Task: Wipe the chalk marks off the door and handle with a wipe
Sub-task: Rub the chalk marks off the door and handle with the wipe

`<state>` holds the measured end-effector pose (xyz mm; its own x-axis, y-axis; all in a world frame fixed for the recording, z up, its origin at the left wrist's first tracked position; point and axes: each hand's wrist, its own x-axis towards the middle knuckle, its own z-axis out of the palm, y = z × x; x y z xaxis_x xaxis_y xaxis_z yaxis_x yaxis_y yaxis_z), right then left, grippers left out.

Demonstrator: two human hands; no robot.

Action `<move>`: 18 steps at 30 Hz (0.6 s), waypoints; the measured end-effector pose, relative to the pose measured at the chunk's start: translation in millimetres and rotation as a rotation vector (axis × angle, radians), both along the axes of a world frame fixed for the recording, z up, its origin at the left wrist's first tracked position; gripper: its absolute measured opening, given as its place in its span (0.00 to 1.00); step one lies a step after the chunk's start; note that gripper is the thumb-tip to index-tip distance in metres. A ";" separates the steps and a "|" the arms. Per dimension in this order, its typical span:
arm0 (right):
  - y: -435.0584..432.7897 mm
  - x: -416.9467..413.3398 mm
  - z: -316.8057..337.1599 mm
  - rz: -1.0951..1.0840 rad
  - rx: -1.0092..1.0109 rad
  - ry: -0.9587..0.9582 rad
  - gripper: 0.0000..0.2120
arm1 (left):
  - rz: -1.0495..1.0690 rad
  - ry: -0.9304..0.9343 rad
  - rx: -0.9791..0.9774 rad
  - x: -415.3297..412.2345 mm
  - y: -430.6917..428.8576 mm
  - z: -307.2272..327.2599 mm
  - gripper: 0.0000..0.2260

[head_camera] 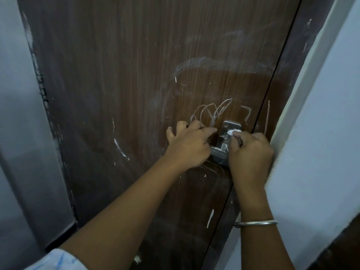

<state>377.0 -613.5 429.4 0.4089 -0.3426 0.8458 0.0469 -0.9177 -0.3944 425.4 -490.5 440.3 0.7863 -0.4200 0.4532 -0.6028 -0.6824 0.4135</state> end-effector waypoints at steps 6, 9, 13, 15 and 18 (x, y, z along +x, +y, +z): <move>-1.7 -2.4 -2.5 -0.013 0.025 0.050 0.08 | -0.021 0.027 -0.053 2.8 5.5 -6.0 0.17; -0.4 -2.2 0.8 -0.019 0.039 0.022 0.07 | -0.021 0.033 -0.105 1.5 3.7 -8.9 0.17; -3.5 -0.7 -2.8 -0.040 0.053 0.129 0.09 | -0.040 0.005 -0.137 0.5 3.6 -9.5 0.17; -3.3 -0.8 -5.2 -0.052 0.083 0.154 0.09 | -0.045 -0.010 -0.143 -0.4 4.1 -9.5 0.18; 0.7 -0.5 -3.7 -0.060 0.042 0.125 0.08 | -0.039 -0.009 -0.126 -2.3 4.4 -8.7 0.18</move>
<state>376.4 -612.9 425.7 0.4883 -0.4034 0.7738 -0.0592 -0.9000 -0.4318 423.1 -486.2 431.5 0.7662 -0.3894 0.5113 -0.6320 -0.6010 0.4893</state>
